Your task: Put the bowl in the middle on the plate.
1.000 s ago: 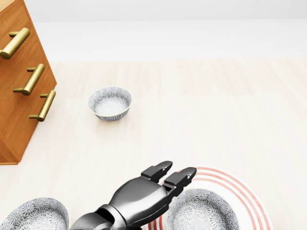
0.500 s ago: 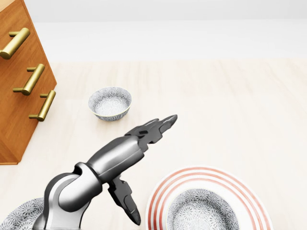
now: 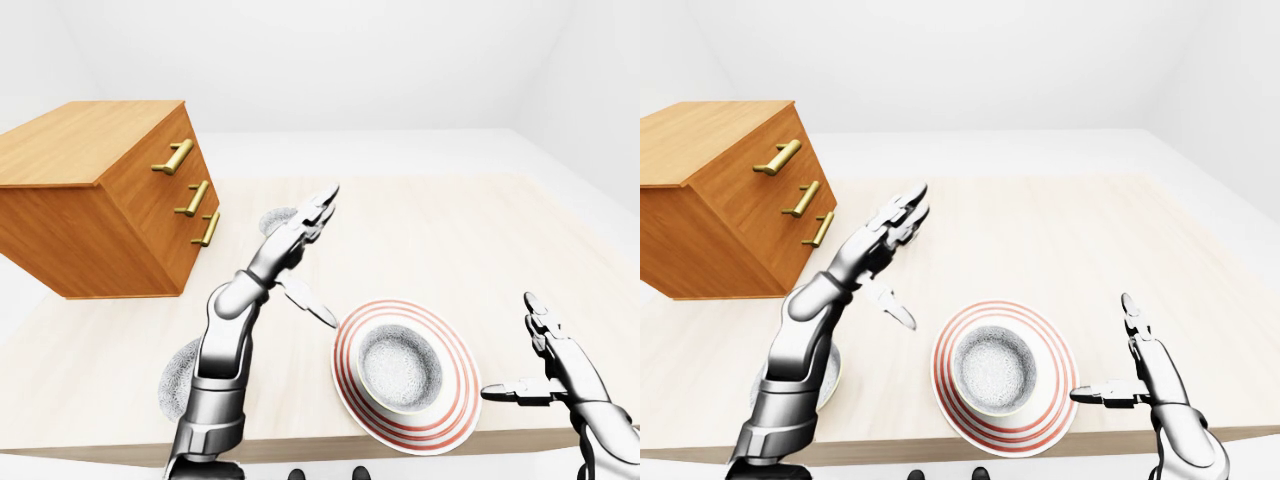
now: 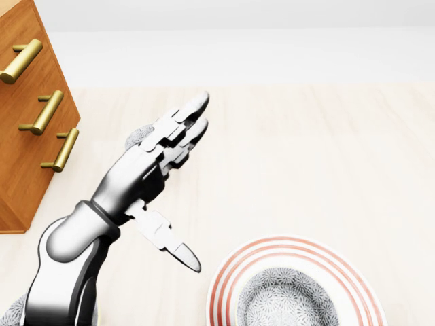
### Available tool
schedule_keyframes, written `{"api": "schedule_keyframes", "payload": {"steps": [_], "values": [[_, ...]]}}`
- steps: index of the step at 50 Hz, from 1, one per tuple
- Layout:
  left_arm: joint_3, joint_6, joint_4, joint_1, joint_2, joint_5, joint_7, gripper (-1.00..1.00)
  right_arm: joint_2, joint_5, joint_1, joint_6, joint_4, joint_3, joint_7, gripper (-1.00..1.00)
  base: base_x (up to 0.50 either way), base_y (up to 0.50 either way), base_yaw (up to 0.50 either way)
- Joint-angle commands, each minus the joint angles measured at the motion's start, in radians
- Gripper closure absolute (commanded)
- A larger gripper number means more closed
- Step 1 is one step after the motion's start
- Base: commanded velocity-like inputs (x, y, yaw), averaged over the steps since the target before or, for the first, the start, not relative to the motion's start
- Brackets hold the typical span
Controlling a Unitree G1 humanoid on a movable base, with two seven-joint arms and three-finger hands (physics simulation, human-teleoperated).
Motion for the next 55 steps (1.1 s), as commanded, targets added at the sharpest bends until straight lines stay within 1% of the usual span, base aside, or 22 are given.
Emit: {"api": "schedule_keyframes", "payload": {"steps": [1, 3, 9, 17, 20, 22, 24, 25, 28, 29, 31, 32, 36, 37, 40, 43, 44, 45, 46, 48, 53, 55], "values": [[0.118, 0.000, 0.140, -0.128, -0.026, -0.259, 0.423, -1.00, -0.001, 0.000, -0.001, 0.000, 0.001, 0.001, 0.001, -1.00, 0.00, 0.00, 0.00], [0.072, 0.000, 0.136, -0.091, 0.002, -0.278, 0.419, -1.00, 0.001, 0.003, 0.002, 0.000, -0.007, -0.004, 0.004, -1.00, 0.00, 0.00, 0.00], [0.070, 0.000, 0.106, -0.065, 0.011, -0.369, 0.447, -1.00, 0.001, -0.010, 0.000, 0.000, -0.002, -0.001, -0.003, -1.00, 0.00, 0.00, 0.00], [0.047, 0.000, 0.154, 0.013, -0.015, -0.343, 0.541, -1.00, -0.004, -0.003, -0.007, 0.000, 0.019, -0.002, -0.011, -1.00, 0.00, 0.00, 0.00], [0.050, 0.000, 0.279, 0.023, -0.017, -0.332, 0.506, -1.00, -0.009, 0.000, -0.008, 0.000, 0.029, 0.001, -0.018, -1.00, 0.00, 0.00, 0.00], [0.054, -0.028, 0.343, 0.012, -0.014, -0.325, 0.501, -1.00, -0.012, -0.001, -0.009, -0.011, 0.047, 0.005, -0.027, -1.00, 0.00, 0.00, 0.00], [0.053, -0.030, 0.345, 0.011, -0.013, -0.326, 0.501, -1.00, -0.013, 0.000, -0.009, -0.011, 0.048, 0.006, -0.028, -1.00, 0.00, 0.00, 0.00], [0.055, -0.058, 0.391, 0.006, -0.016, -0.319, 0.504, -1.00, -0.011, -0.002, -0.005, 0.000, 0.023, 0.006, -0.022, -1.00, 0.00, 0.00, 0.00], [0.049, -0.055, 0.385, 0.010, -0.017, -0.321, 0.504, -1.00, -0.010, -0.004, -0.006, 0.000, 0.023, 0.007, -0.022, -1.00, 0.00, 0.00, 0.00], [0.044, -0.037, 0.370, 0.018, -0.016, -0.330, 0.489, -1.00, -0.012, -0.004, -0.008, 0.000, 0.037, 0.007, -0.025, -1.00, 0.00, 0.00, 0.00], [0.046, -0.044, 0.381, 0.017, -0.018, -0.326, 0.491, -1.00, -0.013, -0.004, -0.009, 0.000, 0.037, 0.009, -0.026, -1.00, 0.00, 0.00, 0.00], [0.048, -0.021, 0.378, 0.018, -0.017, -0.338, 0.487, -1.00, -0.013, -0.004, -0.009, 0.000, 0.032, 0.009, -0.026, -1.00, 0.00, 0.00, 0.00], [0.058, -0.035, 0.464, -0.003, -0.011, -0.316, 0.502, -1.00, -0.010, -0.004, -0.005, 0.000, 0.014, 0.005, -0.020, -1.00, 0.00, 0.00, 0.00], [0.063, -0.001, 0.418, 0.004, -0.008, -0.325, 0.520, -1.00, -0.008, -0.001, -0.003, 0.000, 0.005, 0.001, -0.016, -1.00, 0.00, 0.00, 0.00], [0.066, -0.014, 0.426, 0.011, -0.005, -0.337, 0.516, -1.00, -0.006, -0.004, -0.003, 0.000, 0.009, 0.001, -0.016, -1.00, 0.00, 0.00, 0.00], [0.070, -0.073, 0.506, 0.000, -0.005, -0.331, 0.503, -1.00, -0.005, -0.006, -0.004, 0.000, 0.007, 0.000, -0.014, -1.00, 0.00, 0.00, 0.00], [0.070, -0.075, 0.508, -0.001, -0.004, -0.332, 0.505, -1.00, -0.007, -0.006, -0.006, 0.000, 0.019, 0.001, -0.017, -1.00, 0.00, 0.00, 0.00], [0.066, -0.049, 0.471, 0.008, -0.003, -0.331, 0.518, -1.00, -0.008, -0.005, -0.007, 0.000, 0.021, 0.002, -0.018, -1.00, 0.00, 0.00, 0.00], [0.066, -0.047, 0.468, 0.009, -0.003, -0.331, 0.519, -1.00, -0.008, -0.005, -0.007, 0.000, 0.021, 0.002, -0.019, -1.00, 0.00, 0.00, 0.00], [0.063, -0.069, 0.484, 0.014, -0.003, -0.295, 0.555, -1.00, -0.009, -0.005, -0.007, 0.000, 0.016, 0.003, -0.018, -1.00, 0.00, 0.00, 0.00], [0.071, -0.108, 0.529, 0.003, -0.002, -0.316, 0.524, -1.00, -0.009, -0.001, -0.006, 0.000, 0.012, 0.001, -0.017, -1.00, 0.00, 0.00, 0.00], [0.072, -0.088, 0.500, 0.009, 0.000, -0.322, 0.534, -1.00, -0.009, 0.000, -0.007, 0.000, 0.016, 0.000, -0.018, -1.00, 0.00, 0.00, 0.00]]}}
